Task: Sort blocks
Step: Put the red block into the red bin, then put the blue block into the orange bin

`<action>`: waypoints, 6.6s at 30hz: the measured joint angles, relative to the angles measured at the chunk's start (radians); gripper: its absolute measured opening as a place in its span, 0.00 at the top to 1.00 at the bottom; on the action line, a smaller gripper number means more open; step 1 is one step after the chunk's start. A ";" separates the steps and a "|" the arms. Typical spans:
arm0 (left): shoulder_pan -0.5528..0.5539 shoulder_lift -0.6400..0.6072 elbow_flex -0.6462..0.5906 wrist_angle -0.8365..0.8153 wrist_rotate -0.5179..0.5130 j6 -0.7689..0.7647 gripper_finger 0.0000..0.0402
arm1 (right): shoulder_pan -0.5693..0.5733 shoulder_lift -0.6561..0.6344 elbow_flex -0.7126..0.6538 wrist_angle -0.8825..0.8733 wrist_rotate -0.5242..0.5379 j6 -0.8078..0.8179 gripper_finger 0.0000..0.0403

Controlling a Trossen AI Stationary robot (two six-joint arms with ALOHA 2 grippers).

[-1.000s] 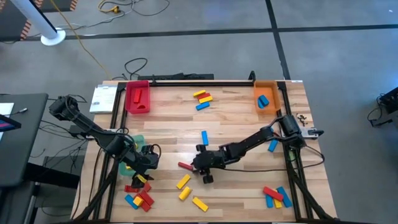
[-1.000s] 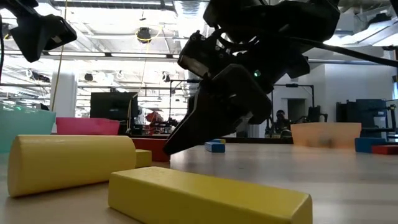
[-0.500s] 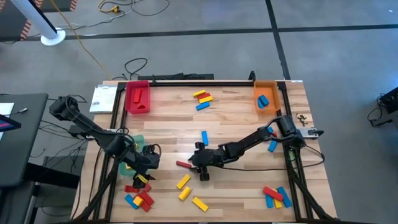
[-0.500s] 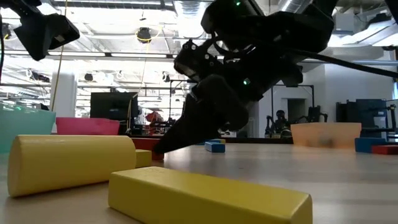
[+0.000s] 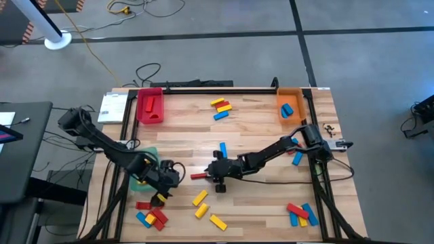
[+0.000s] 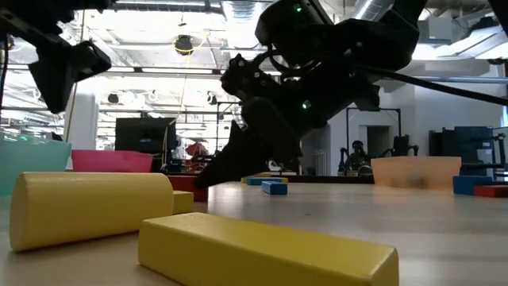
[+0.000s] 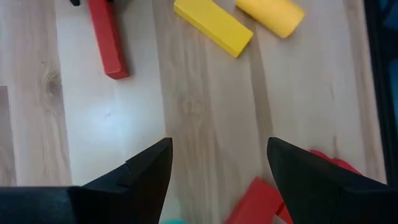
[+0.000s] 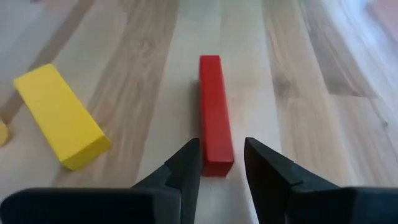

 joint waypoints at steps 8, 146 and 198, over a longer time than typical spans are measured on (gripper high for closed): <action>0.020 0.002 0.000 0.024 -0.028 0.029 0.36 | 0.000 0.000 0.000 0.003 -0.041 0.009 0.53; 1.305 -0.142 0.041 -0.294 -0.519 0.541 0.86 | 0.163 -0.304 -0.153 -0.545 0.091 0.250 0.48; 1.089 -0.360 0.041 -0.122 -0.060 0.507 0.53 | 0.120 -0.303 -0.169 -0.427 0.214 0.337 0.48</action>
